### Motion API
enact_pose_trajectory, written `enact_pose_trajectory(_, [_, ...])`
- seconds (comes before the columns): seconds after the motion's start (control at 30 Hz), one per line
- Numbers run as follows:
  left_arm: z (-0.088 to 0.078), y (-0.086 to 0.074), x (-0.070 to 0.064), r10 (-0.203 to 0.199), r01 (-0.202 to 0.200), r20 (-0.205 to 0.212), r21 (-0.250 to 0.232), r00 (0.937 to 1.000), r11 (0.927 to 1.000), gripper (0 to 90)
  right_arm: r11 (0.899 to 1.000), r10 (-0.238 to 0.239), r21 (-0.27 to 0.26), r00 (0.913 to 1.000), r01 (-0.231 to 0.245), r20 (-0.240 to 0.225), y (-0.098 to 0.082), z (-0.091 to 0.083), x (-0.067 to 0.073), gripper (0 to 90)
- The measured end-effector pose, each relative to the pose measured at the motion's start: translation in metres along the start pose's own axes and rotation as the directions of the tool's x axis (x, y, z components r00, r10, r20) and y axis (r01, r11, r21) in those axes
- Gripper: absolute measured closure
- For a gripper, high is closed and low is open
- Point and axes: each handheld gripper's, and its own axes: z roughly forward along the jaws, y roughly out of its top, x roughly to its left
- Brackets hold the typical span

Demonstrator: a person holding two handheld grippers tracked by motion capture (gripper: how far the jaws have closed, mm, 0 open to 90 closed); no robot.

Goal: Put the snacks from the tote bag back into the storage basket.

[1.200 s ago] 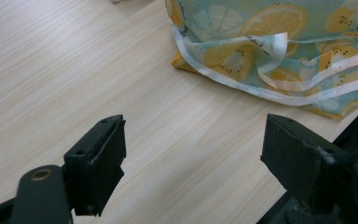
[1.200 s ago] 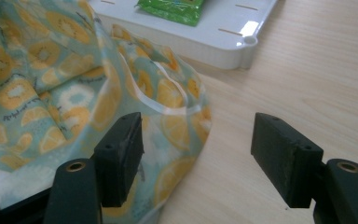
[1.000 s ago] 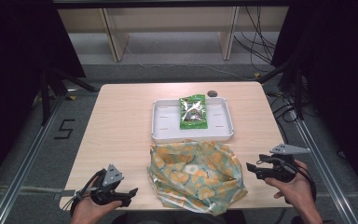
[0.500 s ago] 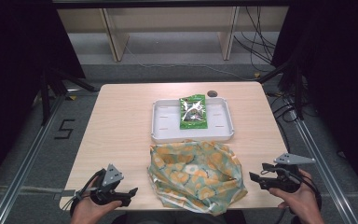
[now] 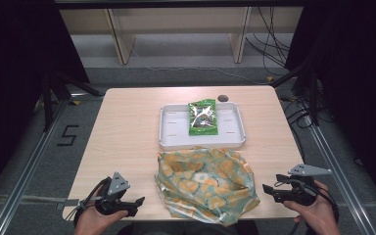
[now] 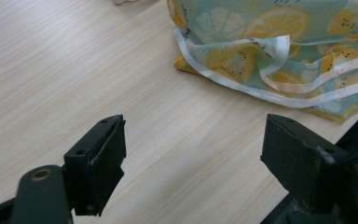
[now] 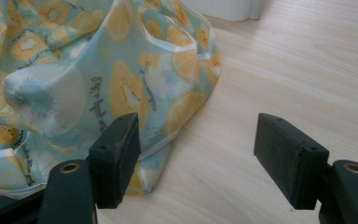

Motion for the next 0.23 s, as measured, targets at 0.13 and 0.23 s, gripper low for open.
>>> enact_pose_trajectory(0.13, [0.0001, 0.0002, 0.0008, 0.008, -0.008, -0.002, -0.002, 1.0000, 1.0000, 21.1, 1.000, -0.022, 0.004, 0.9997, 0.022, 0.012, 0.0002, -0.0003, -0.0018, 32.1])
enact_pose_trajectory(0.23, [-0.0002, 0.0004, 0.0004, -0.005, 0.005, -0.001, 0.007, 1.0000, 1.0000, 21.1, 1.000, -0.019, 0.008, 0.9998, 0.019, 0.011, 0.0001, -0.0004, -0.0017, 32.1])
